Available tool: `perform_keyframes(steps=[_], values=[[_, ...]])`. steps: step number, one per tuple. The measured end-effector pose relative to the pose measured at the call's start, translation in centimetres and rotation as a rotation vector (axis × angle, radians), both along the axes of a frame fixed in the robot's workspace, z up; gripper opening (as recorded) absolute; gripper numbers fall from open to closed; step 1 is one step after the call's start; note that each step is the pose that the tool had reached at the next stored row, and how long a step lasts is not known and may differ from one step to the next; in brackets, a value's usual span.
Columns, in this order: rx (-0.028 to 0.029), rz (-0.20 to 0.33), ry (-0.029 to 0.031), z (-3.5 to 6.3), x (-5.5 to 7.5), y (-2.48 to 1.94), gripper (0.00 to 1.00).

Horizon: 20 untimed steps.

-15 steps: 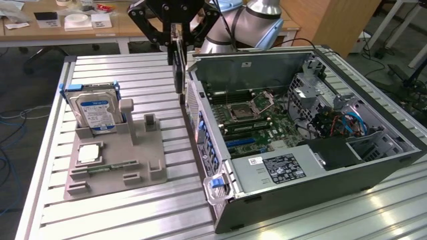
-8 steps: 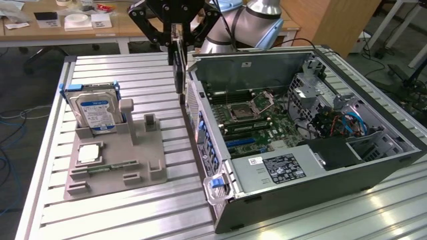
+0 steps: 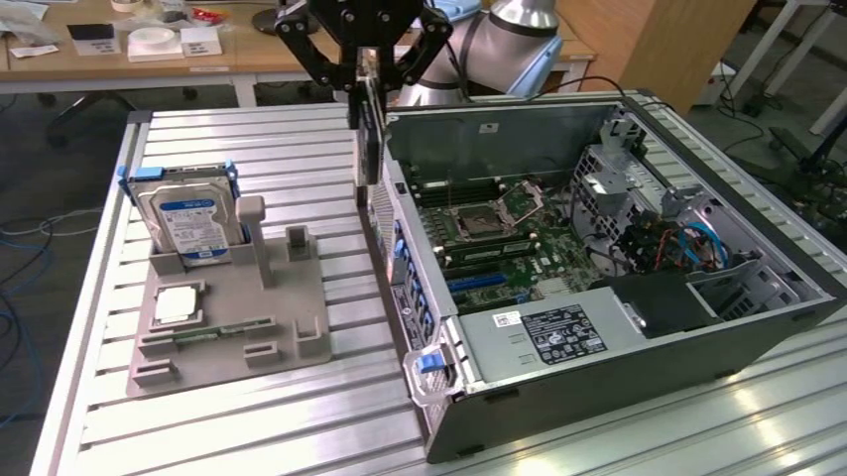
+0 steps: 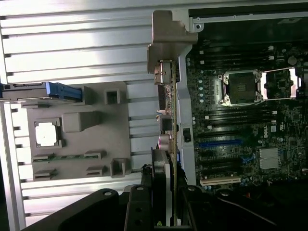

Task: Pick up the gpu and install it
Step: 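Pick up the gpu and move the gpu toward the slot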

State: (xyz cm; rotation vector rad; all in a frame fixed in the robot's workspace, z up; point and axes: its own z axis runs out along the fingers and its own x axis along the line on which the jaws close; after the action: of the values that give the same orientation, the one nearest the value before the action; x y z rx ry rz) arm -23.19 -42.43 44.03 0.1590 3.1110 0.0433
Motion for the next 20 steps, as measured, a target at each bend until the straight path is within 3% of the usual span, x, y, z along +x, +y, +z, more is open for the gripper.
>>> perform_keyframes(steps=[8, 18, 20], values=[[-0.0001, -0.003, 0.0001, -0.09, 2.3, 0.00, 0.28], [0.0002, -0.003, -0.0052, -0.44, 5.1, 0.00, 0.28], [0.0044, -0.003, -0.0054, -0.49, 5.6, 0.00, 0.28]])
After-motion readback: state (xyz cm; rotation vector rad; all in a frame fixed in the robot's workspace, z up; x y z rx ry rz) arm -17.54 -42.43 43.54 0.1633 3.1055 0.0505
